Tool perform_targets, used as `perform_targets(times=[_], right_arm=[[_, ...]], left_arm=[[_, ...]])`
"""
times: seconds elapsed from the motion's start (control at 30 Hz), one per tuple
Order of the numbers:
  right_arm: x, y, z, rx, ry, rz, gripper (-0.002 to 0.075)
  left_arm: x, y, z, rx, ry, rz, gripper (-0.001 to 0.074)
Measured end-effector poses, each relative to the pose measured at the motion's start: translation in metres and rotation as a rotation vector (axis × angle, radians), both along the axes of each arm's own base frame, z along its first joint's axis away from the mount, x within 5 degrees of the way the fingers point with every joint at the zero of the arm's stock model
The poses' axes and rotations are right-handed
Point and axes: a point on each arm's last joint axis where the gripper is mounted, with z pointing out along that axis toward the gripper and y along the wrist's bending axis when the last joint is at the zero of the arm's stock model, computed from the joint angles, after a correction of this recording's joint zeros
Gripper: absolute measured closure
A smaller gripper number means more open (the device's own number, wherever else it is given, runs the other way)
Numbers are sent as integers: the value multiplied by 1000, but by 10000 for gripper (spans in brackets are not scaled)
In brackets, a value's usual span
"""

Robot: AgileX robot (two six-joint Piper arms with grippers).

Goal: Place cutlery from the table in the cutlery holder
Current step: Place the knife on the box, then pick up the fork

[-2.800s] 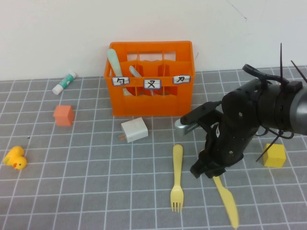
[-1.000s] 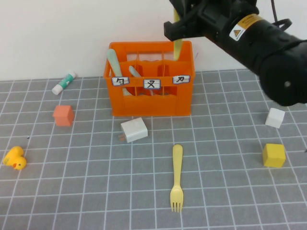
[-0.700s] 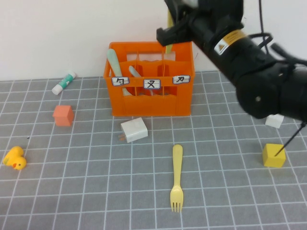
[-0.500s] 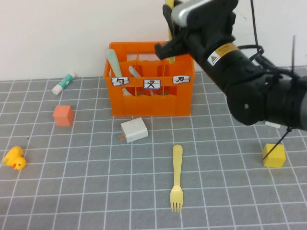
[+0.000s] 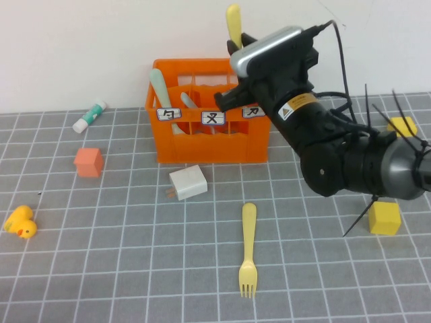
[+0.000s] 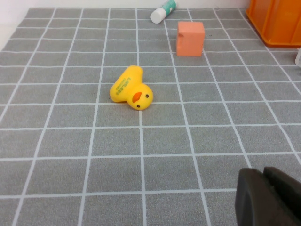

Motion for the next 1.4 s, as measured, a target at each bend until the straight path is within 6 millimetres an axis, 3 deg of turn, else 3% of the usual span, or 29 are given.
perform_targets(times=[0.1,0.23,0.33,0.4,0.5,0.6,0.7,0.8,0.83,0.97,1.27,1.4], right_arm=[[1,1,-5,-14,7,1,538],[1,1,-4,-14,-1,1,384],[0,1,-1,-33,-15,5,322],[-3,0,8,-53,-46,11,312],[-12,-3,38,-69,-126,24,319],[-31,-8,79,-114,-152,62,373],[-59,-16,112,-221,-22,119,503],[-89,-32,134,-350,134,159,650],[-96,-36,137,-374,161,163,667],[-117,-51,119,-465,369,194,715],[-135,-53,15,-278,849,209,727],[-134,-48,-17,-358,996,230,727]], left_arm=[[0,0,0,-5,0,0,736],[0,0,0,0,0,0,736],[0,0,0,-2,0,1,736],[0,0,0,-2,0,1,736],[0,0,0,-2,0,1,736],[0,0,0,-2,0,1,736],[0,0,0,-2,0,1,736],[0,0,0,-2,0,1,736],[0,0,0,-2,0,1,736],[0,0,0,-2,0,1,736],[0,0,0,-2,0,1,736],[0,0,0,-2,0,1,736]])
